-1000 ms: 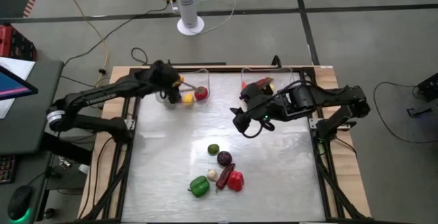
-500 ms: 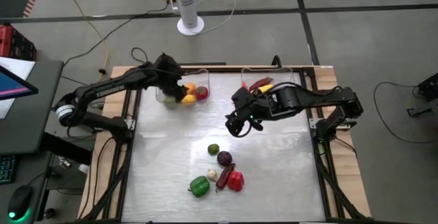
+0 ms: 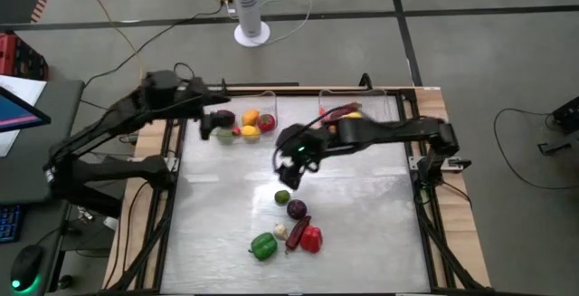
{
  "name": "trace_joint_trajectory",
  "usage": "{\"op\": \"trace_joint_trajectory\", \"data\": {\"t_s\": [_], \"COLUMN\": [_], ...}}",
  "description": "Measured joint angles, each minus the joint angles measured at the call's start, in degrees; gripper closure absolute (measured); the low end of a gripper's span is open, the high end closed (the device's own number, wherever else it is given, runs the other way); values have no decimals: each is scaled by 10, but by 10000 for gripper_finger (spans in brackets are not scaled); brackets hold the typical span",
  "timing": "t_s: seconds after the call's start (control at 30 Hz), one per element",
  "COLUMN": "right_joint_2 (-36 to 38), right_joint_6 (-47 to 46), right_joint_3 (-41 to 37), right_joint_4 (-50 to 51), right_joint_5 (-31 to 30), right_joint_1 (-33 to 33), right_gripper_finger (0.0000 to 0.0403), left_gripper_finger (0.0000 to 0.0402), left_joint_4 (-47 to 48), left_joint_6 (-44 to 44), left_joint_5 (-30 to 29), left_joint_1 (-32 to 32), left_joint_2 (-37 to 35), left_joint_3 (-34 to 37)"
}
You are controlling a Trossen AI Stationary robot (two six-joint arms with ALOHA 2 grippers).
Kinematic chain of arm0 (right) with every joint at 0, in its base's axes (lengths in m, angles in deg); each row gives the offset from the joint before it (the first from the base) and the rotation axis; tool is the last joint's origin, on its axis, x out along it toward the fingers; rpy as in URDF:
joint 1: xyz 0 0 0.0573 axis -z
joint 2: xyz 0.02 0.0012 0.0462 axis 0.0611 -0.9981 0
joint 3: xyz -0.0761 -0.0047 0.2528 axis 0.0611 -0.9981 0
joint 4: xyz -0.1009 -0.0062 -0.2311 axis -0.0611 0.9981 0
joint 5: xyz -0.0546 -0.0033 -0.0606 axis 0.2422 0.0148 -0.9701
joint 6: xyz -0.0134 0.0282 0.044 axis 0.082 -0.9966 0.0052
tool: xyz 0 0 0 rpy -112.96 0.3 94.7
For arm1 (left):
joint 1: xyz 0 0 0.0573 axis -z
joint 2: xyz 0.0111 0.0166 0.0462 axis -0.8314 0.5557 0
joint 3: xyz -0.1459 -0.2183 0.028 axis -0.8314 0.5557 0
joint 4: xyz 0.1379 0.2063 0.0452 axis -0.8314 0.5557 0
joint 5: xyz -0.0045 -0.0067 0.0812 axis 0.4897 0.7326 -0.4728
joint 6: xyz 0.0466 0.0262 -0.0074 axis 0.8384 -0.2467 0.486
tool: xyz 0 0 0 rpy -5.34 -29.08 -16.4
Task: Sort produce into baskets
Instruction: Put the green lemon into the left transparent bin
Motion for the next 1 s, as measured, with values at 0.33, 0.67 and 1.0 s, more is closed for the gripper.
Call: {"op": "trace_joint_trajectory", "data": {"t_s": [0.33, 0.67, 1.0], "right_joint_2": [-147, -185, -199], "right_joint_6": [34, 142, 246], "right_joint_3": [37, 69, 69], "right_joint_4": [8, 57, 61], "right_joint_5": [89, 79, 77], "right_joint_1": [-2, -21, -3], "right_gripper_finger": [112, 112, 87], "left_gripper_finger": [125, 125, 125], "left_joint_4": [54, 94, 89], "left_joint_6": [-23, -33, -21], "left_joint_5": [-79, -73, -108], "left_joint_1": [49, 52, 53], "left_joint_2": [-160, -186, -186], "left_joint_3": [15, 15, 2]}}
